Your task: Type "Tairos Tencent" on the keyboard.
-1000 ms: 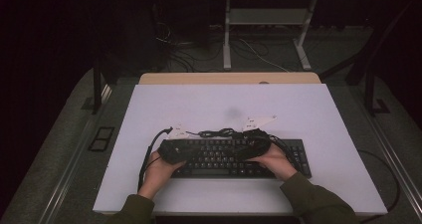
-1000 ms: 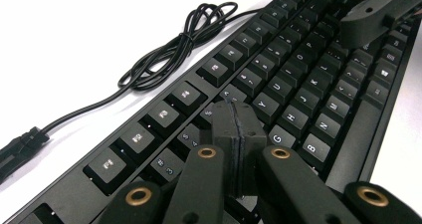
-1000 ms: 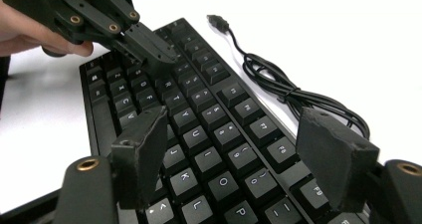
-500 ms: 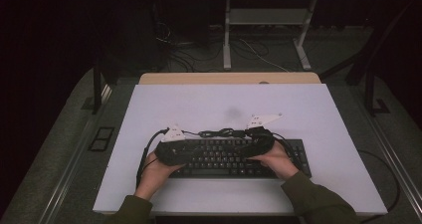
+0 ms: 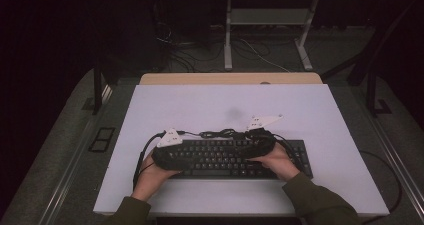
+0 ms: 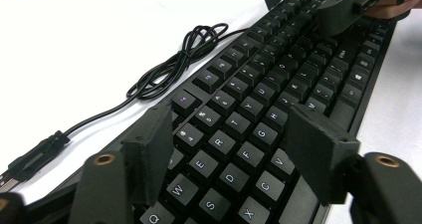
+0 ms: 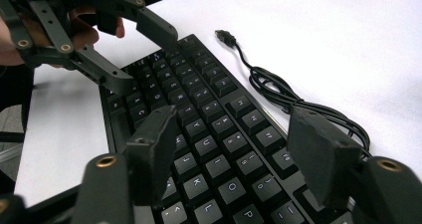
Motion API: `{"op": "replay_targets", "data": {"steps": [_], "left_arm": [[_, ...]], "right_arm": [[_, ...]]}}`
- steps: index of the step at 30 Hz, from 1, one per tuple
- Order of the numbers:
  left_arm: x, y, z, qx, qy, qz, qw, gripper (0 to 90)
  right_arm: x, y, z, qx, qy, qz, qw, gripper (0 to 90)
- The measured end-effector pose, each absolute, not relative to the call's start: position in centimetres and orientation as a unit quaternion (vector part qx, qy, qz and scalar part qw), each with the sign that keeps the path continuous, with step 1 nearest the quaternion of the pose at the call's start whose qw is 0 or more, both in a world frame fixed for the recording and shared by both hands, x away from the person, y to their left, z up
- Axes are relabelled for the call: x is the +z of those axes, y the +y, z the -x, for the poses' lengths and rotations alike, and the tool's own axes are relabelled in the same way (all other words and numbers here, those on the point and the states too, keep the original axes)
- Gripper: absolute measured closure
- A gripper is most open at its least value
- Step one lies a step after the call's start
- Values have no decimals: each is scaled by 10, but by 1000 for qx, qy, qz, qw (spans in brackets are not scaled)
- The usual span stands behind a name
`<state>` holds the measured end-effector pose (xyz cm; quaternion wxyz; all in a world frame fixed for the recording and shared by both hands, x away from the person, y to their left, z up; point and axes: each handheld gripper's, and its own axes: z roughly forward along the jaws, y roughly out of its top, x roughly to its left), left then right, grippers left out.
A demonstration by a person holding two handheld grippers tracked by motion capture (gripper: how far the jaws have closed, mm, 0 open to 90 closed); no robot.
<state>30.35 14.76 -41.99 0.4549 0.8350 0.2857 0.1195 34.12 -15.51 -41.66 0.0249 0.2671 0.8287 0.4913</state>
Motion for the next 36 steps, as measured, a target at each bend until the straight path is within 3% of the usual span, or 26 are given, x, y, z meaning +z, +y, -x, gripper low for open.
{"op": "replay_targets", "data": {"steps": [11,22,36], "left_arm": [[-423,153,-300,128,300,-825,461,147],[-423,157,-300,133,304,-820,467,122],[-422,158,-300,135,308,-816,470,89]], "right_arm": [[-418,-152,-338,474,842,-256,19,661],[-420,-148,-336,457,857,-238,16,878],[-426,-144,-336,425,875,-231,11,894]]}}
